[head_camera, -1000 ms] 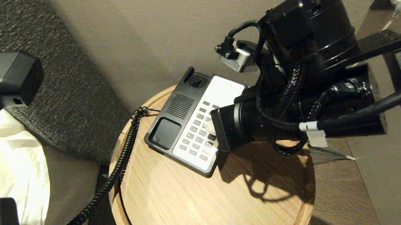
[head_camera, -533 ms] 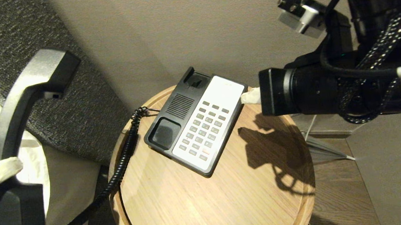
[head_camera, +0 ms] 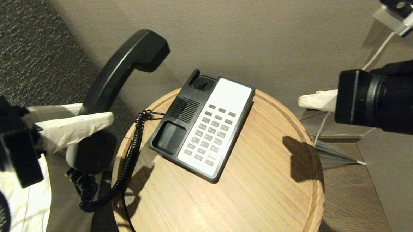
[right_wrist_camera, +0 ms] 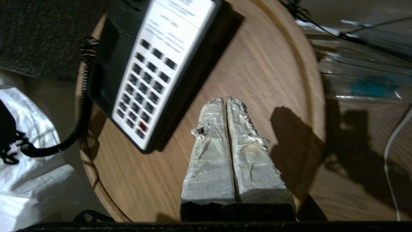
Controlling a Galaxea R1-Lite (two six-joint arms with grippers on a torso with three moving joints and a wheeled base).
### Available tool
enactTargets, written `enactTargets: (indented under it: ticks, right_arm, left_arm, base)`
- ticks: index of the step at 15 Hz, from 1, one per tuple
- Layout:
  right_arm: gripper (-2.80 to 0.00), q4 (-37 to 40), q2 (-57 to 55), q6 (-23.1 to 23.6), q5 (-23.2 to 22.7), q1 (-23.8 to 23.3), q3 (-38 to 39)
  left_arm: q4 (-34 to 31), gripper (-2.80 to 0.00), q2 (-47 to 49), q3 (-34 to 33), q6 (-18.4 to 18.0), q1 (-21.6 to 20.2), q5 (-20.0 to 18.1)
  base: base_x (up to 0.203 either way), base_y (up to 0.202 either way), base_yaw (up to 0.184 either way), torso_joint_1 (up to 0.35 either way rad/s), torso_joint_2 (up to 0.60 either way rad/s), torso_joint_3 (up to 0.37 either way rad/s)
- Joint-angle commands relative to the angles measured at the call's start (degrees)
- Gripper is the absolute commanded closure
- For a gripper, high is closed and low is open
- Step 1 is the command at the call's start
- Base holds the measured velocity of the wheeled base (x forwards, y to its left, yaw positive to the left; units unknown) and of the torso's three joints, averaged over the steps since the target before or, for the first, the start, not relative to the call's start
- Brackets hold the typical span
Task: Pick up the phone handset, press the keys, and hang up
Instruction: Put the handset back
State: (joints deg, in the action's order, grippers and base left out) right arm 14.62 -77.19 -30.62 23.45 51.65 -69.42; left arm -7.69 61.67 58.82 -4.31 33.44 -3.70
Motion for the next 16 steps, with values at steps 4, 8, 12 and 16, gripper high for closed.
enactTargets:
  ticks: [4,8,12,16]
  right_arm:
    - [0.0,-1.0,8.39,-0.65,1.36,-0.27,7.03]
    - [0.0,-0.77,9.94,-0.76,1.16,-1.29,7.98]
    - [0.0,-0.91,11.61,-0.84,0.98,-1.38,10.17]
    - [0.0,-0.91,11.73,-0.84,1.07,-1.38,10.36]
  left_arm:
    - [-2.25,0.0,14.97,8.69,-4.16,3.48,6.33]
    - [-3.36,0.0,20.37,12.71,-4.02,5.68,12.79]
    - [-3.21,0.0,22.52,16.22,-4.12,6.62,14.51]
    - [-3.54,0.0,22.9,14.71,-4.04,9.27,15.74]
  base:
    - [0.0,0.0,0.0,0.0,0.0,0.0]
    - [0.0,0.0,0.0,0.0,0.0,0.0]
    - [0.0,0.0,0.0,0.0,0.0,0.0]
    - [0.0,0.0,0.0,0.0,0.0,0.0]
